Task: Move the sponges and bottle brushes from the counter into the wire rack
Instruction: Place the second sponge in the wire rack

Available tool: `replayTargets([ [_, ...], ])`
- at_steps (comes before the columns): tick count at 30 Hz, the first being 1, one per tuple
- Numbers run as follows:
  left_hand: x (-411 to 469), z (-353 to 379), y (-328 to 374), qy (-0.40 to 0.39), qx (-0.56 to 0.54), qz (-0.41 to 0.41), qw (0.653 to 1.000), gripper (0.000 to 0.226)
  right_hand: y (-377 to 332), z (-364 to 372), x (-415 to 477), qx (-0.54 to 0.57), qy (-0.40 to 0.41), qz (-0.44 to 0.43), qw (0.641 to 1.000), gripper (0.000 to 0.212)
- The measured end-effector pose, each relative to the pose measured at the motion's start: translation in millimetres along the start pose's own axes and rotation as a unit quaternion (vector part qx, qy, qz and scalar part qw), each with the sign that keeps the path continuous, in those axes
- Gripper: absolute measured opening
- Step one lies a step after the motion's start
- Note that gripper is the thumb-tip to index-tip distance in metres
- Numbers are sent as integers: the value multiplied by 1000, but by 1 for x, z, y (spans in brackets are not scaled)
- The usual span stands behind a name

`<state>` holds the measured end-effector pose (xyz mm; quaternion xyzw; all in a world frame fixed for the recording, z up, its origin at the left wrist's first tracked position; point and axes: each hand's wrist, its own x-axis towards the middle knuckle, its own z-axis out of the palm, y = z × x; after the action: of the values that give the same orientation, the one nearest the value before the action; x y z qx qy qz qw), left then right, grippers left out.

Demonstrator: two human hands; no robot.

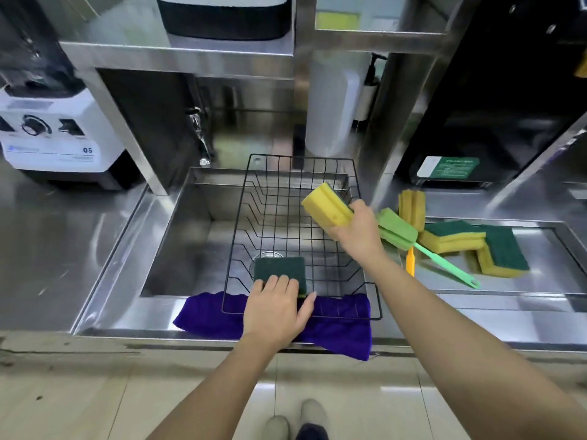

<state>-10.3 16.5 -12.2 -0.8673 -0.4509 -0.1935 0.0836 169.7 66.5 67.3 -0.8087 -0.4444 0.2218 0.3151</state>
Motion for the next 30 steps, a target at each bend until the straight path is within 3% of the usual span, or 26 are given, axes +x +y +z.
replayTargets([
  [9, -4, 6, 0, 45, -1, 3, 999, 42, -8, 52, -9, -135, -41, -110, 984, 42],
  [13, -6, 9, 0, 59, 0, 11, 998, 40, 3, 77, -19, -176, -158, -166, 957, 59],
  [17, -5, 9, 1, 64, 1, 4, 998, 39, 2, 74, -10, -38, -223, -94, 969, 49],
  [21, -6, 9, 1, 72, -3, 2, 997, 38, -2, 71, 2, 97, -178, 51, 978, 21],
  [23, -5, 9, 2, 73, -4, 3, 997, 38, -2, 71, 6, 195, -213, 167, 943, 16],
  [25, -5, 10, 2, 75, -4, 4, 997, 38, -2, 68, 10, 278, -240, 229, 902, 17],
  [30, -5, 10, 1, 77, -3, 8, 997, 37, 4, 75, 18, 367, -91, 250, 891, 43],
])
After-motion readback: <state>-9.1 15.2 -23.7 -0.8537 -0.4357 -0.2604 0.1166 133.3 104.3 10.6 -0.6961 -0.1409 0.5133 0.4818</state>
